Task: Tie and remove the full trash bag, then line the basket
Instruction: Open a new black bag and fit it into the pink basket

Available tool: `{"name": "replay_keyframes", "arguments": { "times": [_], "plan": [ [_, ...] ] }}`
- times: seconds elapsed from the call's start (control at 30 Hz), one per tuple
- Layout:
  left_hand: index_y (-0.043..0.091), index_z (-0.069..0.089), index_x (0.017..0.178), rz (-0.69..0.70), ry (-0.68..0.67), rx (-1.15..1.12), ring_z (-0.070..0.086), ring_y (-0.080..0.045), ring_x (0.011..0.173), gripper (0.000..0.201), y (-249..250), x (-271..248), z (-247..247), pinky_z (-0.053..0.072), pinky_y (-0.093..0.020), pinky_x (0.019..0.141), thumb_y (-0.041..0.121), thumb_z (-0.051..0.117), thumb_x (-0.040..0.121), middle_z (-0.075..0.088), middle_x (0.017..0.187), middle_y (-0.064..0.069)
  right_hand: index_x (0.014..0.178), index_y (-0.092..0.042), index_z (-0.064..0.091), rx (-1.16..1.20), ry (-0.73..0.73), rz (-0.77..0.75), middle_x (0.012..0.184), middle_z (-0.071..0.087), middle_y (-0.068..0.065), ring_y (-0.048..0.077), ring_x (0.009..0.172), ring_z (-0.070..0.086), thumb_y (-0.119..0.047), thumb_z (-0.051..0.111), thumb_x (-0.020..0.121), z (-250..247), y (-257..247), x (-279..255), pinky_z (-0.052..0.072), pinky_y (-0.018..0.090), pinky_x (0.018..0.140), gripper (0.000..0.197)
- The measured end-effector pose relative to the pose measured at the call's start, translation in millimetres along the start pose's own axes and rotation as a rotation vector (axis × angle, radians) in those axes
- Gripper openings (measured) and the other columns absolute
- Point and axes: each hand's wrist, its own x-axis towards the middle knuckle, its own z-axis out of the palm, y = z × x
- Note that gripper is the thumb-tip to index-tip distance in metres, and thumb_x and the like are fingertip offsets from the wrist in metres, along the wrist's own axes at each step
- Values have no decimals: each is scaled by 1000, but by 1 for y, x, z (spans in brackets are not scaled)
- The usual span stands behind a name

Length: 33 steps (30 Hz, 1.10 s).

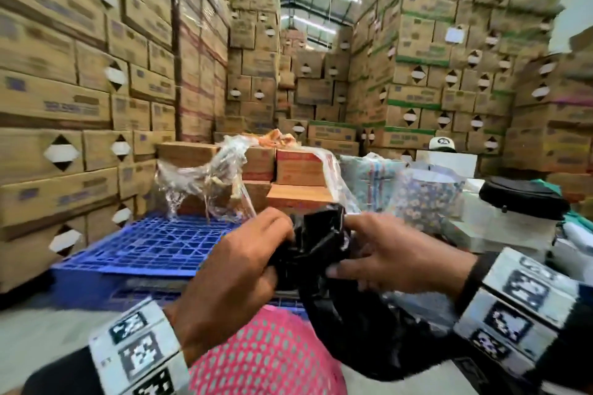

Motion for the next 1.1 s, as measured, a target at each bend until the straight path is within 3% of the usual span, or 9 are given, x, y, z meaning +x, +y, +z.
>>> {"name": "replay_keyframes", "arguments": {
  "times": [0.1,0.23,0.37,0.5,0.63,0.73,0.9,0.97,1.1],
  "plan": [
    [22,47,88,-27,-151,16,54,-6,93,29,-14,-43,-12,40,-13,77,7,61,68,46,104,13,69,-24,60,-81,161,-95,64,67,-9,-2,59,55,-1,60,71,42,-11,26,49,22,60,23],
    [25,58,82,-354,-192,-285,58,-3,100,18,-25,-91,-48,44,-19,82,38,63,71,61,103,16,82,-19,56,-267,201,-181,74,68,1,28,71,63,-1,53,67,91,-18,45,51,38,59,24],
    [22,62,82,-708,167,-330,64,-13,78,45,-51,-98,-61,48,-26,69,65,59,71,68,80,-3,77,-16,53,-497,155,-326,65,61,2,27,54,61,-14,64,67,130,-33,39,42,32,36,15],
    [27,50,112,-1083,-97,-588,66,-13,94,64,-72,-90,-38,52,-32,84,66,67,64,70,102,-3,78,-15,54,-578,110,-452,67,58,0,21,56,59,-15,57,76,160,-44,39,46,31,42,3],
    [12,67,97,-1128,-10,-681,71,-26,91,43,-97,-100,6,55,-47,89,29,82,61,75,95,-10,99,-16,60,-618,-105,-549,94,66,0,19,89,62,-14,45,87,182,-49,39,52,30,75,19],
    [12,65,84,-1106,-20,-425,69,-28,82,42,-115,-109,25,58,-47,76,32,77,50,73,86,-12,122,-21,52,-438,-213,-429,121,62,2,22,109,57,-11,35,72,183,-43,29,51,33,87,54],
    [17,65,98,-892,-155,-348,68,-18,94,43,-114,-121,38,56,-40,82,34,74,60,73,98,-3,127,-21,45,-356,288,-137,126,52,4,23,116,47,-15,58,72,143,-32,27,36,31,96,56],
    [23,64,101,-830,-190,-341,68,-16,99,52,-114,-128,40,56,-41,81,48,68,57,73,101,2,134,-18,38,-486,262,11,137,45,7,26,126,37,-26,66,72,130,-24,39,24,34,100,69],
    [28,59,102,-794,-269,-339,67,-15,99,59,-109,-131,35,56,-41,81,58,63,50,72,100,7,83,-11,61,-349,157,210,91,70,12,35,90,62,-20,66,77,129,-16,51,41,37,75,12]
  ]
}}
